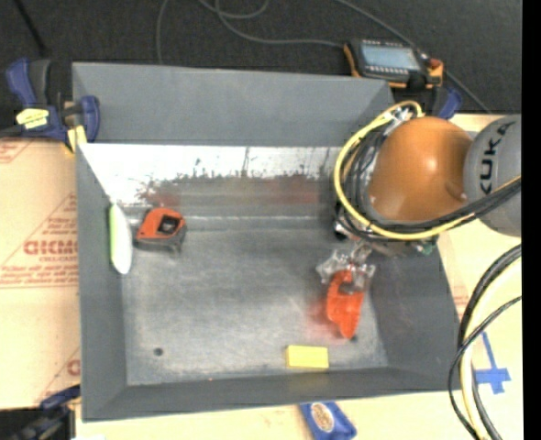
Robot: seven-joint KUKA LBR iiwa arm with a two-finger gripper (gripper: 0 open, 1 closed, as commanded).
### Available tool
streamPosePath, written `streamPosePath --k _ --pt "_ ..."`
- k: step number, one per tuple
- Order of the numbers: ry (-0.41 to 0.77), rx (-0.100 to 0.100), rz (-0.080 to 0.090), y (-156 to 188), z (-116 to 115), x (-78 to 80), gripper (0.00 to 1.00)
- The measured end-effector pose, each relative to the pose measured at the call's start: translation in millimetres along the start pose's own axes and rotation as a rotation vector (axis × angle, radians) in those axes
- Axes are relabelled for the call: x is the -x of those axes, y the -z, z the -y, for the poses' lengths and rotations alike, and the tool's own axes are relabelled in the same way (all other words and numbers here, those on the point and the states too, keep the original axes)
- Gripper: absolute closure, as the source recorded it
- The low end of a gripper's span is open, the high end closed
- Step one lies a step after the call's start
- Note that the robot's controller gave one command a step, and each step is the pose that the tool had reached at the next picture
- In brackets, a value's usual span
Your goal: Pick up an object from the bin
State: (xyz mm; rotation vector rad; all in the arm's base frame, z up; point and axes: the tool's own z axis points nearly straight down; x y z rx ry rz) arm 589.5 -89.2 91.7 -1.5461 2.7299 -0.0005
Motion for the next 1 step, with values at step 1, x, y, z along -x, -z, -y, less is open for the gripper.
streamPosePath --k 1 --pt "-0.017 0.007 -0.002 45.0 13.3 -13.3 1.0"
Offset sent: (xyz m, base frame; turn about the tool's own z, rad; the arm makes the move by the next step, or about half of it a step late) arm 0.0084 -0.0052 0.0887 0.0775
